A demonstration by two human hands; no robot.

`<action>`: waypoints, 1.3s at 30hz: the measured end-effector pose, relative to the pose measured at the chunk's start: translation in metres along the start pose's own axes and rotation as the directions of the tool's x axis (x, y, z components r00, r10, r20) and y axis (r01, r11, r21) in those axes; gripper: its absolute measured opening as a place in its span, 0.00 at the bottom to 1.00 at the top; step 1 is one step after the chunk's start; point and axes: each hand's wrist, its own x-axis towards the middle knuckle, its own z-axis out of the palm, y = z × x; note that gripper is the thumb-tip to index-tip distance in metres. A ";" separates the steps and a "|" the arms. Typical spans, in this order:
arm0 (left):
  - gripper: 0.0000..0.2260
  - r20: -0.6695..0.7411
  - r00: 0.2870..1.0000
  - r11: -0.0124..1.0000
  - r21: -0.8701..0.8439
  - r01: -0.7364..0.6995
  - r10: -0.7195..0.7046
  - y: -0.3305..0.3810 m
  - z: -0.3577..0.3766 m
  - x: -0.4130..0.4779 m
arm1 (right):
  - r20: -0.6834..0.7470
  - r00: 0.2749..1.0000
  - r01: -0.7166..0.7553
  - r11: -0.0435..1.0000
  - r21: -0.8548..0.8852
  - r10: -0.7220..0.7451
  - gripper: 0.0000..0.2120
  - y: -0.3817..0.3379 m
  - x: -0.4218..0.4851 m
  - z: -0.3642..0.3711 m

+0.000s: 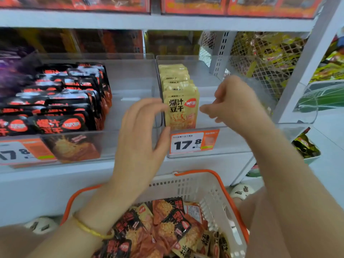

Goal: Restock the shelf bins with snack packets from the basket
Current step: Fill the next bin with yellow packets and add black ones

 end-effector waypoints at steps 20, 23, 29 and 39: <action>0.13 0.696 0.644 0.948 0.220 0.229 -0.317 -0.062 0.056 -0.127 | 0.642 0.542 -0.123 0.807 -0.578 0.542 0.14 0.217 -0.126 0.262; 0.13 0.724 0.576 0.921 0.237 0.308 -0.379 -0.065 0.058 -0.131 | 0.665 0.530 -0.107 0.820 -0.563 0.526 0.18 0.199 -0.102 0.244; 0.13 0.771 0.380 0.818 0.300 0.491 -0.511 -0.065 0.061 -0.134 | 0.671 0.549 -0.233 0.863 -0.449 0.498 0.04 0.137 -0.061 0.174; 0.11 0.691 0.237 0.323 -0.005 0.946 -0.682 -0.059 0.039 -0.120 | 0.691 0.659 -0.499 0.860 0.104 0.298 0.10 0.090 -0.073 0.107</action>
